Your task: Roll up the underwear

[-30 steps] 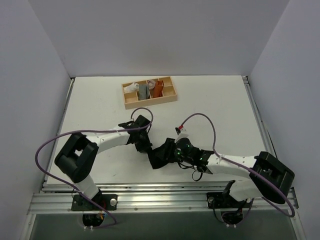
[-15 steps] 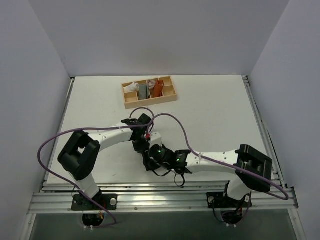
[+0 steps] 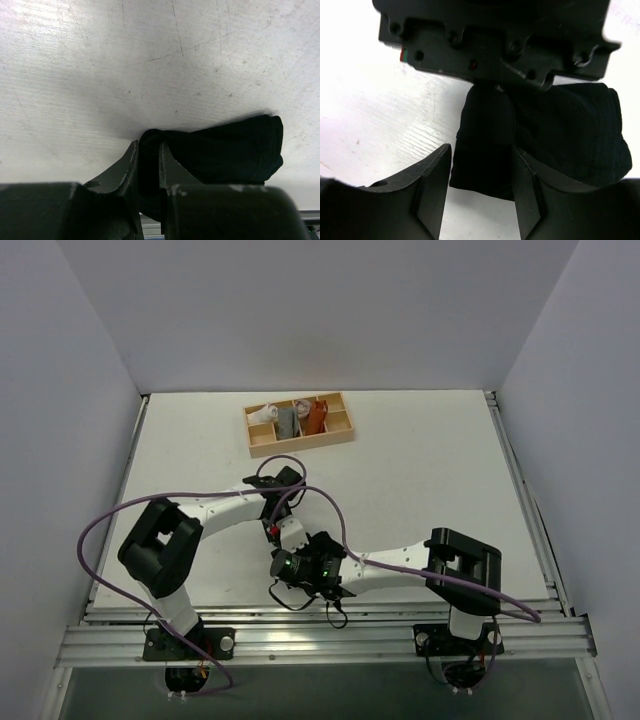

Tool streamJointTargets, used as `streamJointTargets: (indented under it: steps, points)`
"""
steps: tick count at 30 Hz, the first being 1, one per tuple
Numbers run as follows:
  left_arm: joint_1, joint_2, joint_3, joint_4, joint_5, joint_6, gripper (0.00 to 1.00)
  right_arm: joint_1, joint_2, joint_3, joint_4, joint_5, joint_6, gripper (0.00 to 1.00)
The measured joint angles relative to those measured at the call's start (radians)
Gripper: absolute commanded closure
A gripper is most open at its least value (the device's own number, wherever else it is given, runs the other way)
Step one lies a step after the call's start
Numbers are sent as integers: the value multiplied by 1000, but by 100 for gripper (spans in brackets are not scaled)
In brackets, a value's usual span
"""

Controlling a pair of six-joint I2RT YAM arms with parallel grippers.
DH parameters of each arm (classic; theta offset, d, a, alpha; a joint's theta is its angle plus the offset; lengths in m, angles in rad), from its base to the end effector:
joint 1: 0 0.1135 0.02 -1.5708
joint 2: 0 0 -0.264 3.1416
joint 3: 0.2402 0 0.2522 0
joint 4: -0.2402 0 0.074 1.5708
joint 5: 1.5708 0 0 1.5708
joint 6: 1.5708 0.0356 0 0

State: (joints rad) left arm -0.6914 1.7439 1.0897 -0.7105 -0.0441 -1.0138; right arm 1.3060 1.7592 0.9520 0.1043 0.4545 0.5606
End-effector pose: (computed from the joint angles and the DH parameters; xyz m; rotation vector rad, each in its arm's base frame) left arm 0.2466 -0.2021 0.1649 -0.4829 2.9275 -0.1880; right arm 0.1101 0.3463 0.1689 -0.5889 2.1619 0.5230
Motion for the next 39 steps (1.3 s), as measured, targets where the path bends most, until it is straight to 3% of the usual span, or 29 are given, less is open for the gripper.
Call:
streamJointTargets:
  steps: [1, 2, 4, 5, 7, 12, 17, 22, 27, 39]
  points:
    - [0, 1, 2, -2, 0, 0, 98, 6, 5, 0, -2, 13, 1, 63]
    - [0, 2, 3, -3, 0, -2, 96, 11, 10, 0, -4, 26, 5, 74]
    - [0, 2, 3, -6, 1, -4, 89, 18, 15, 0, -3, 41, 23, 83]
    - [0, 2, 3, -8, 2, -5, 76, 23, 16, -1, -3, 49, 35, 90]
    - [1, 0, 3, -11, 4, -6, 61, 24, 9, -23, 23, 59, 57, 95]
    - [46, -54, -43, -16, 33, -26, 46, -12, -98, -222, 253, -20, 144, 100]
    - [118, -231, -128, 0, 31, -25, 43, -167, -228, -505, 595, -267, 262, 100]
    - [128, -355, -186, 46, 31, -21, 40, -288, -208, -601, 799, -458, 329, 100]
    - [118, -360, -243, 124, 52, -29, 39, -319, -121, -569, 891, -547, 348, 100]
    - [67, -358, -297, 292, 84, -30, 36, -344, -45, -518, 935, -640, 359, 100]
